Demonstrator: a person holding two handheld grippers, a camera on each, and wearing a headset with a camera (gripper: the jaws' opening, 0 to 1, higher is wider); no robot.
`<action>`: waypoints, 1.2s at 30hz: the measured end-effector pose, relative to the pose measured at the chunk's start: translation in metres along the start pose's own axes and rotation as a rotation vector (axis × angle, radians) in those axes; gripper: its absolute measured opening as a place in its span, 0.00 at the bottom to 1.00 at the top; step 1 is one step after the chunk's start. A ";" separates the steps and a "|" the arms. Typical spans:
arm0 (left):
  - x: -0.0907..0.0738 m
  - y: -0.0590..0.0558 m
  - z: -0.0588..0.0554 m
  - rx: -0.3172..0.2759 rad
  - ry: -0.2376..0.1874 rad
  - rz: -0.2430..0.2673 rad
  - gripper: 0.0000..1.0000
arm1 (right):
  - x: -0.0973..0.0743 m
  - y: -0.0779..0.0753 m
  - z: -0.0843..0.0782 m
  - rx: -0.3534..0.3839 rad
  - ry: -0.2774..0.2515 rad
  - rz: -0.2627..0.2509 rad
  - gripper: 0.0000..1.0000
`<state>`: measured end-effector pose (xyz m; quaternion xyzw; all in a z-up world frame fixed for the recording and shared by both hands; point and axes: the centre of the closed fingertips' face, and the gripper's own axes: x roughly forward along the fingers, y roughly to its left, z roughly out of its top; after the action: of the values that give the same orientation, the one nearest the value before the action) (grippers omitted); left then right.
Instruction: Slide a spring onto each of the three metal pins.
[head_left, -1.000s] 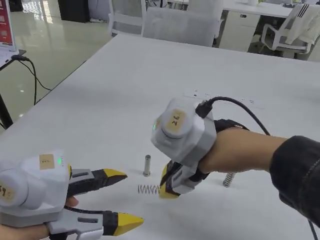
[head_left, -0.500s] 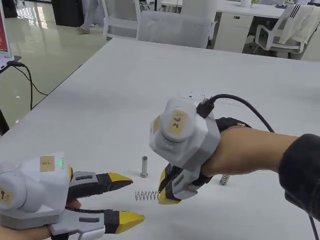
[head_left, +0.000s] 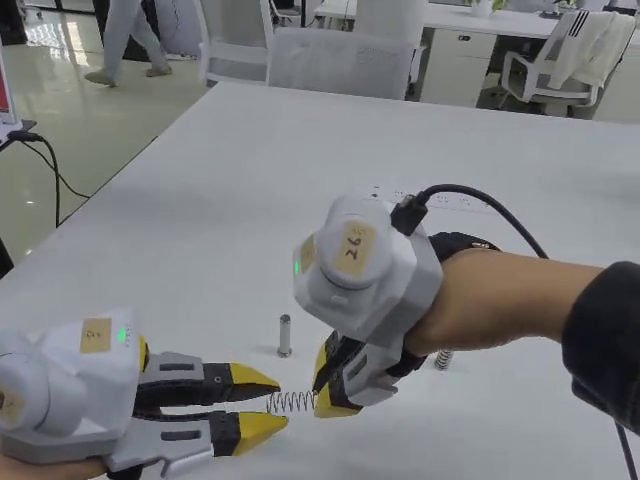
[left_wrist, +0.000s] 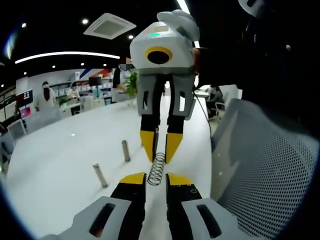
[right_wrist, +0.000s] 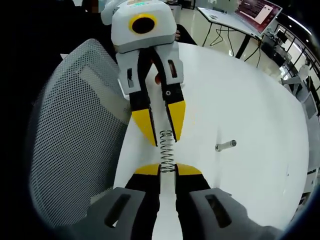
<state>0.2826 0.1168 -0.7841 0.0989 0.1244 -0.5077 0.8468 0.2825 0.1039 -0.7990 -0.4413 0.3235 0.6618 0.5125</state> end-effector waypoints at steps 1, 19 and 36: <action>0.000 -0.001 0.000 0.006 0.001 -0.001 0.04 | 0.000 0.001 0.000 -0.002 0.002 0.002 0.08; 0.000 -0.004 0.000 0.034 0.004 -0.020 0.02 | 0.001 0.000 -0.002 0.007 -0.009 0.002 0.10; -0.001 -0.005 0.013 0.040 -0.034 -0.020 0.02 | 0.007 0.002 -0.008 0.026 -0.005 0.019 0.09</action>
<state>0.2795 0.1111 -0.7714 0.1059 0.1010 -0.5200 0.8415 0.2823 0.0989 -0.8092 -0.4300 0.3350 0.6634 0.5126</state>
